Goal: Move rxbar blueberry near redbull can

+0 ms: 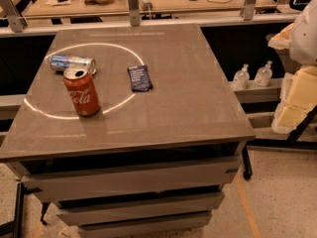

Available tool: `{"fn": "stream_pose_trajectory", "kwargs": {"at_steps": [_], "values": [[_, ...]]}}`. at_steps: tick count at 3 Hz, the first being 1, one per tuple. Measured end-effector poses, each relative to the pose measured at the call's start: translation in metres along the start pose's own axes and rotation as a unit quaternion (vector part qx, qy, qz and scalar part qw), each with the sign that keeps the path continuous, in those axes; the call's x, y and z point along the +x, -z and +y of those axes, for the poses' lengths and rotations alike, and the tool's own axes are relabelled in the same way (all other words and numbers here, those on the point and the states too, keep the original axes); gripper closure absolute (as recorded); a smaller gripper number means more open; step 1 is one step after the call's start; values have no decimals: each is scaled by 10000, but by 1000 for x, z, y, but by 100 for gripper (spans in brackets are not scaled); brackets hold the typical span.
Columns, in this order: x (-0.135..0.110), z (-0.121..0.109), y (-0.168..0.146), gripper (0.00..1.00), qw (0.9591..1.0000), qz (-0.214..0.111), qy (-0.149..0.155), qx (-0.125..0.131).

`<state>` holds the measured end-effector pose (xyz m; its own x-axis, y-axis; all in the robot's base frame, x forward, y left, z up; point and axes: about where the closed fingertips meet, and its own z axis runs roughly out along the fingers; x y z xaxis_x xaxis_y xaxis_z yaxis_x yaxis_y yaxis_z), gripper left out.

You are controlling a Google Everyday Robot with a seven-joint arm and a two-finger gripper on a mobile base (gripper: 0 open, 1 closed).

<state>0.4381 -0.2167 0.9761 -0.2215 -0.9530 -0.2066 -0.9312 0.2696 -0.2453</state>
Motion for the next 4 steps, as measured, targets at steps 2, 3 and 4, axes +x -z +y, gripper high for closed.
{"fn": "stream_pose_trajectory", "kwargs": {"at_steps": [2, 3, 4], "values": [[-9, -4, 5, 0, 9998, -165, -10, 66], [-25, -19, 5, 0, 9973, -722, -114, 102], [-48, -27, -16, 0, 9904, -1329, -297, -219]]}}
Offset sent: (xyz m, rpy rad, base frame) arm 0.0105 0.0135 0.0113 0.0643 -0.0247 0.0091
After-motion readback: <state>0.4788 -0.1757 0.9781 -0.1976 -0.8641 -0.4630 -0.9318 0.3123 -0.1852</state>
